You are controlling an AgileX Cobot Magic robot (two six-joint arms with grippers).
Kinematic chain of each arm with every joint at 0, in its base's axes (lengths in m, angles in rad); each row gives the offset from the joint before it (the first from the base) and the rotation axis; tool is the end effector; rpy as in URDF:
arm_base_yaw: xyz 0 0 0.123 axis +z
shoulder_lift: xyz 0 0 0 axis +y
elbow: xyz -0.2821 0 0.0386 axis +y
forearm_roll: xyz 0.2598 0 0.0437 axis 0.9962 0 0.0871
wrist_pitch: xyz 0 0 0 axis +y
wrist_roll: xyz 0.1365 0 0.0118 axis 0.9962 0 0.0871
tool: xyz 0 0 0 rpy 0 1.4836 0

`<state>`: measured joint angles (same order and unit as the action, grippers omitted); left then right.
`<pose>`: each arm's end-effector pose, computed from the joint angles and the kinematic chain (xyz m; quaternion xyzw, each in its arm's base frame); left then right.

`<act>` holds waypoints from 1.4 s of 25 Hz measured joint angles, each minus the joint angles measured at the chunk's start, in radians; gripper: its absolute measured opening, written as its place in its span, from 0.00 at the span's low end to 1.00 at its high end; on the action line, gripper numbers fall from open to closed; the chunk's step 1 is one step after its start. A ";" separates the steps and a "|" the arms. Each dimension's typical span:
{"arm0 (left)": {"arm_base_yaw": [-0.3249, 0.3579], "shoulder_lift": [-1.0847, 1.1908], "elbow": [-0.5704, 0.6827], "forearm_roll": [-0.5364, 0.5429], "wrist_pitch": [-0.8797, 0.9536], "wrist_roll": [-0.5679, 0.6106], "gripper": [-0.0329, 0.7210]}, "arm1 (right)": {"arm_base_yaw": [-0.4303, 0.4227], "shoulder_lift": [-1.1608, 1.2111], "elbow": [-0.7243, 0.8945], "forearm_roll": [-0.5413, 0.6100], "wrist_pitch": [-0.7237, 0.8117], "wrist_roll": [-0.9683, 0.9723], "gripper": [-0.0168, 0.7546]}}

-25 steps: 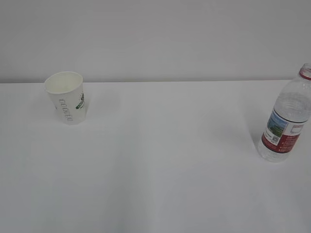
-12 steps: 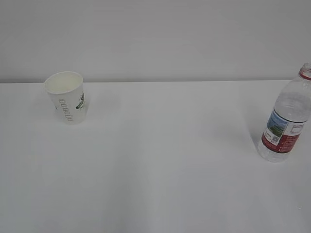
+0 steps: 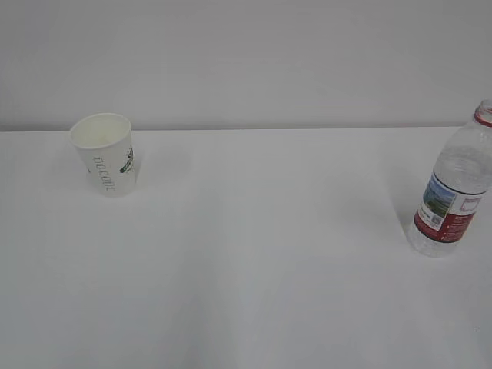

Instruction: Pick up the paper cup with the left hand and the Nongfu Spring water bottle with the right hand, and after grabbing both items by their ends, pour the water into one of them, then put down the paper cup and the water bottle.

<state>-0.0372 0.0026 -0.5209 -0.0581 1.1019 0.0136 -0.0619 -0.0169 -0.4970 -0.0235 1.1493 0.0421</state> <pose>0.0420 -0.0087 0.2638 0.0238 0.8585 -0.0350 0.5111 0.0386 -0.0053 0.2511 0.0464 0.8708 -0.0165 0.4891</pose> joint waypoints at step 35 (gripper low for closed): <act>0.000 0.257 -0.035 0.000 -0.363 0.000 0.78 | 0.000 0.230 -0.105 0.023 -0.209 0.005 0.78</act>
<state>-0.0372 0.2597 -0.5560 -0.0581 0.7385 0.0136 -0.0619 0.2132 -0.6022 0.0000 0.9401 0.0468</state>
